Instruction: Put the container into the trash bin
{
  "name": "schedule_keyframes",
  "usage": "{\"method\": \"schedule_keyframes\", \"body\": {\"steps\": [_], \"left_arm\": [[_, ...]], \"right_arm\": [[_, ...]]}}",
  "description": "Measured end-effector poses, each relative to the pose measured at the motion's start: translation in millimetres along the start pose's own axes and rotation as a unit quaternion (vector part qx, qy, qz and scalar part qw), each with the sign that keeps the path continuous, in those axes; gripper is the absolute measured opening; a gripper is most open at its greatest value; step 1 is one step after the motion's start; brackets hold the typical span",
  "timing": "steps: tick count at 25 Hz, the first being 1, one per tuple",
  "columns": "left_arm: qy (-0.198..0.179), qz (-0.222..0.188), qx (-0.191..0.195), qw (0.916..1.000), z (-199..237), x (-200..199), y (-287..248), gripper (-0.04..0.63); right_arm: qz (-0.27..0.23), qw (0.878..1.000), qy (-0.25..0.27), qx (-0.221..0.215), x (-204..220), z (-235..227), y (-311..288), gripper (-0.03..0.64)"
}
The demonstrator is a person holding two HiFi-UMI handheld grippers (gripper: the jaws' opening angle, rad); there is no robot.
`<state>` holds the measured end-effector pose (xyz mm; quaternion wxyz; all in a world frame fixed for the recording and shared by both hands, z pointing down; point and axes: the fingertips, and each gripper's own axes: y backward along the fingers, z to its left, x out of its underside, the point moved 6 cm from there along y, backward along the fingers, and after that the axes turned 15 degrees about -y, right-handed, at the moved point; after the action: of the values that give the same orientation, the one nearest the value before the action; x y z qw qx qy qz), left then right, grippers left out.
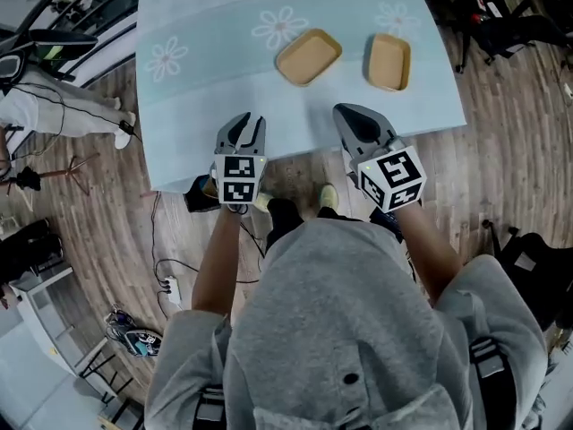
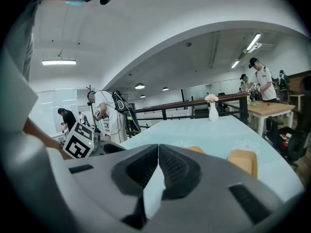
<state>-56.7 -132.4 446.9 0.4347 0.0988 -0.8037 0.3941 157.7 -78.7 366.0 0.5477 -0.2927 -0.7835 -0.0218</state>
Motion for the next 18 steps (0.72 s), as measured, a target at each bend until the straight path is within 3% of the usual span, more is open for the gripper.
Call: {"method": "schedule_keyframes", "body": {"steps": [10,18], "left_arm": [[-0.083,-0.020,0.083,0.9929,-34.4,-46.8,-74.8,0.109],[-0.119,0.016,0.126,0.9847,-54.7,-45.0,-126.6,0.109]], "right_arm": [[-0.021,0.997,-0.028,0.074,4.0,-45.2,43.1,0.026],[-0.016,0.991,-0.050,0.125,20.3,-71.2,72.8,0.026]]}}
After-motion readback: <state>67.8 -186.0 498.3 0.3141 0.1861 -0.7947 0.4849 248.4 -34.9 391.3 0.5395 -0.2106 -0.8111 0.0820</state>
